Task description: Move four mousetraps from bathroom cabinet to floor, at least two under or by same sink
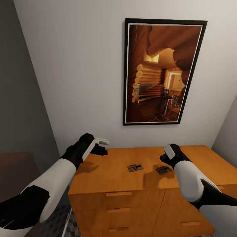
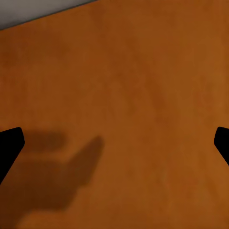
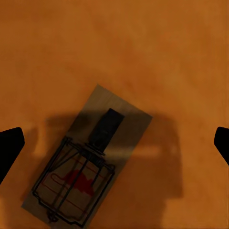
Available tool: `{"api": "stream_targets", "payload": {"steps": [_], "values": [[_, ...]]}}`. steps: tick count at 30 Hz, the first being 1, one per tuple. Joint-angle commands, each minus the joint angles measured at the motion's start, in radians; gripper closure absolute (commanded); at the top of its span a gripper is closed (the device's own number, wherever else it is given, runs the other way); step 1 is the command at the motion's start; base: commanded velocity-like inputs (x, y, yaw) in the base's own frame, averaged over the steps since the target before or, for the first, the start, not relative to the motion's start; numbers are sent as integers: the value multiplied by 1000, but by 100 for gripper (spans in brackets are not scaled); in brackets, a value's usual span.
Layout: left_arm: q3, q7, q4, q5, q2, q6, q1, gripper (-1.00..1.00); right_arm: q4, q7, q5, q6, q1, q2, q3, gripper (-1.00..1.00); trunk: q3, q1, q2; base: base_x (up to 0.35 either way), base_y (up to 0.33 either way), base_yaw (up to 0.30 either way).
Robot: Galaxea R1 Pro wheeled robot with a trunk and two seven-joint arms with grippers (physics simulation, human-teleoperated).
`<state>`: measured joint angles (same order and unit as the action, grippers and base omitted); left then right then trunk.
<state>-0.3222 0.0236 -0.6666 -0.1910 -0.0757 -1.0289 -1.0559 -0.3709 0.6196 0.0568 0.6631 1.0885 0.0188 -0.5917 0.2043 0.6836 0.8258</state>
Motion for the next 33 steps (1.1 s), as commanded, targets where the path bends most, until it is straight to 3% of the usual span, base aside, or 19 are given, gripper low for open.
{"api": "stream_targets", "payload": {"steps": [1,10,21,33], "values": [[-2,2,-1,1,0,-3,-1,-100,-2,7,6,5,1,1,-1,-100,2,0,1,0,0,0],[-3,2,-1,1,0,-3,-1,-100,-2,9,6,42,1,1,-2,-100,2,0,1,0,0,0],[-2,2,-1,0,0,-4,-1,-100,-2,9,7,52,1,1,-2,-100,36,42,78,0,0,0],[-3,2,-1,0,-1,-4,-1,-100,-2,8,7,53,1,1,-2,-100,36,42,78,0,0,0]]}}
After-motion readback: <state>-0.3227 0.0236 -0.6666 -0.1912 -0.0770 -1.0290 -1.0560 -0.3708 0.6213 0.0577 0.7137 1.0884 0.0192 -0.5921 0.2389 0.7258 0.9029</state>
